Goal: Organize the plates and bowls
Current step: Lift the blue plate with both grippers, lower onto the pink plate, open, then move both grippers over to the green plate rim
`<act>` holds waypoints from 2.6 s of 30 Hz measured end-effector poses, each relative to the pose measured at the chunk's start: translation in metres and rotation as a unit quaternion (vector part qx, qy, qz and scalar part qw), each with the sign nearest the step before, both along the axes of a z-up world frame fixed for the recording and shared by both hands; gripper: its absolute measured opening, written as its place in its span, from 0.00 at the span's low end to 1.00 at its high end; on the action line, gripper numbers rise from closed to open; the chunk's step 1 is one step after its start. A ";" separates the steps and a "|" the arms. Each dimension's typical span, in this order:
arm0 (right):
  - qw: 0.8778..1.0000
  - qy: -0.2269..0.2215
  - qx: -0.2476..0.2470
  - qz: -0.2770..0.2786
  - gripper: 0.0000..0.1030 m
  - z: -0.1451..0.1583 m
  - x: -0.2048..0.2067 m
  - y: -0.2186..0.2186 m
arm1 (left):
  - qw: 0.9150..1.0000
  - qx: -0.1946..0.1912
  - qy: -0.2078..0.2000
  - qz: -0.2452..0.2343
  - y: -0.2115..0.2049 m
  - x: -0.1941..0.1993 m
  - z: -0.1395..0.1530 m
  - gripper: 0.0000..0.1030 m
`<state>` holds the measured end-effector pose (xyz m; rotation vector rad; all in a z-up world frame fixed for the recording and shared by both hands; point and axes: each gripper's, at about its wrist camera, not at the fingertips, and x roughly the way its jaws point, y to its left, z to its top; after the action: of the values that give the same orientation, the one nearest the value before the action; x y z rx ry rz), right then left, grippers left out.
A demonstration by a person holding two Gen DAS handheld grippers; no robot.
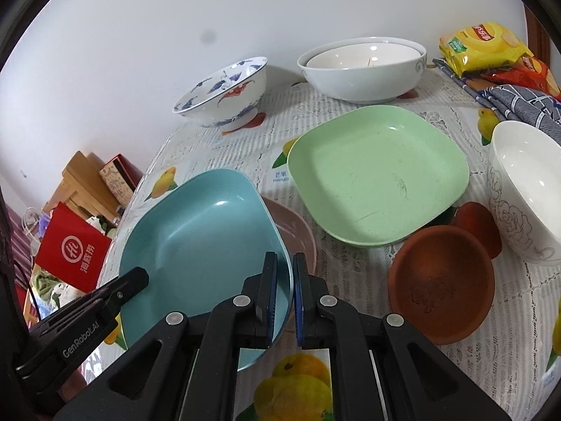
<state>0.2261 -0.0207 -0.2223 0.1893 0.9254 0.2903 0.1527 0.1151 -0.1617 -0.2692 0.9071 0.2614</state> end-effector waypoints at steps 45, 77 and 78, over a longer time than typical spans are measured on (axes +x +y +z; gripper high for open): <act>0.998 -0.040 0.005 -0.044 0.45 0.027 -0.022 -0.029 | 0.999 0.033 -0.005 -0.033 -0.022 -0.010 -0.001 0.45; 0.992 -0.068 -0.042 -0.100 0.59 0.086 0.017 -0.133 | 0.994 -0.018 0.000 -0.111 -0.104 0.090 0.027 0.47; 0.992 -0.072 -0.033 -0.099 0.59 0.086 0.020 -0.134 | 0.994 -0.013 0.001 -0.109 -0.106 0.095 0.025 0.46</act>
<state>0.2459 -0.1543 -0.1367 0.1946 0.7655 0.0884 0.2477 0.0088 -0.1363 -0.1910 0.9333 0.0480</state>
